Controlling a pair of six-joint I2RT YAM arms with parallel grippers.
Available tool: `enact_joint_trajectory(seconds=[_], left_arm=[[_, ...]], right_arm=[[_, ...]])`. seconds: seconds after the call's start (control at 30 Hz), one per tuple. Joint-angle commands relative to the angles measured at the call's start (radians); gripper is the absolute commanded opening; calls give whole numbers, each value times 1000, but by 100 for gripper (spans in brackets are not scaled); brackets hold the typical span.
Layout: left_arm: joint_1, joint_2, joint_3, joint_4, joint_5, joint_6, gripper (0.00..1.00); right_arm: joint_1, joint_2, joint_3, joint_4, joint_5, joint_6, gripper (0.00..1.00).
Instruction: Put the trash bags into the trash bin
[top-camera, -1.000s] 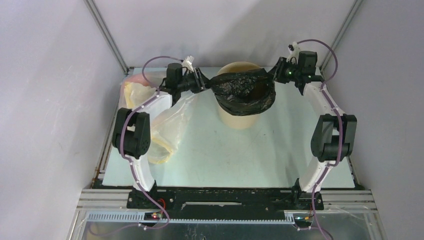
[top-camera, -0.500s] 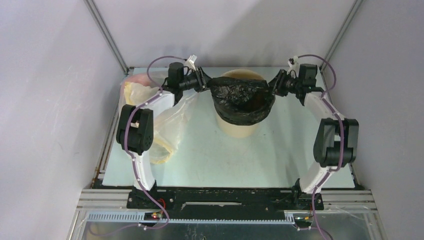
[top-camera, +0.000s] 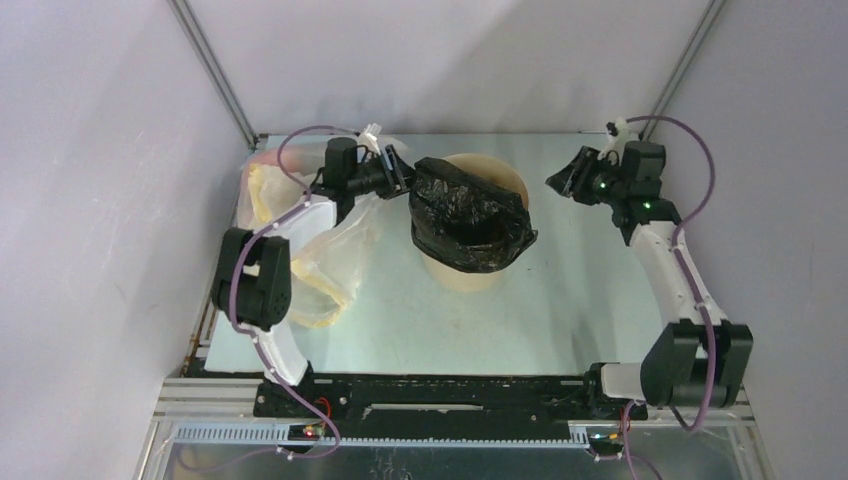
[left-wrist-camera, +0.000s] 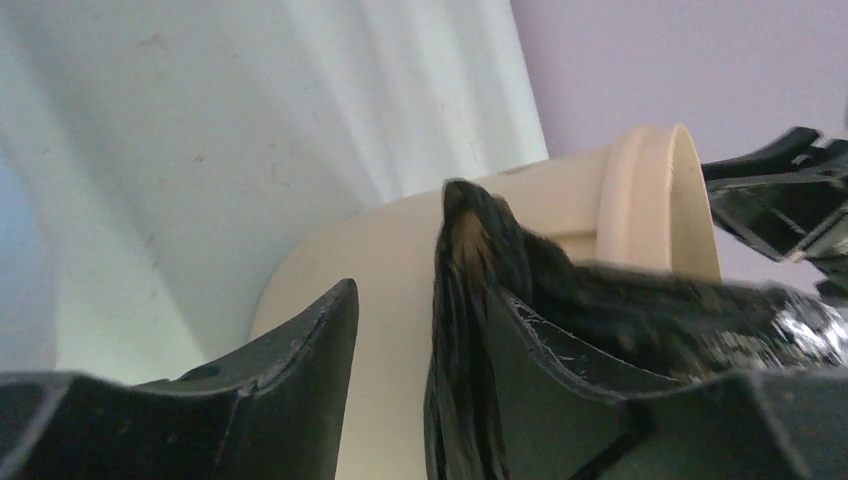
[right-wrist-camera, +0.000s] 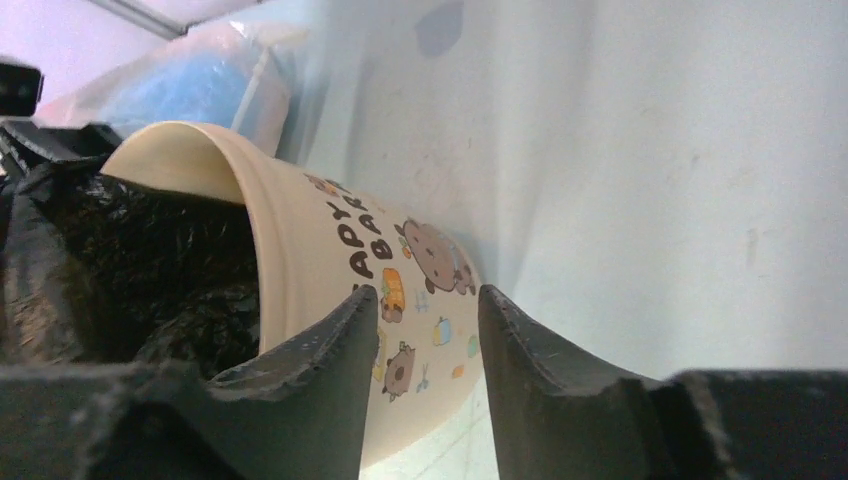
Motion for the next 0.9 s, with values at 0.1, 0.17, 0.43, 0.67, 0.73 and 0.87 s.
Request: enact_joint_trajectory(seconds=[0.1,0.17,0.43,0.67,0.73,0.87], left_arm=[[30,-249,-91,-95,-167,103,59],[37,-282,-107,-113,-174,110,61],[39,-468,-262,-128,-233,88,69],[34,-649,-288,-280,-237,144,76],[21,-684,-291,-300,-240,145,76],[-17,-708,-266,-350,-261,155,76]], right_arm=[[89,-188,77,34,34,-208,55],[146,-177,136,5,-8,-283,59],[411,4,447,-280,-9,-566,63],[541,173,656,-456,131,-675,61],[555,189,665,-461,160,-682,61],[570,213,677,-463,191,-689,60]])
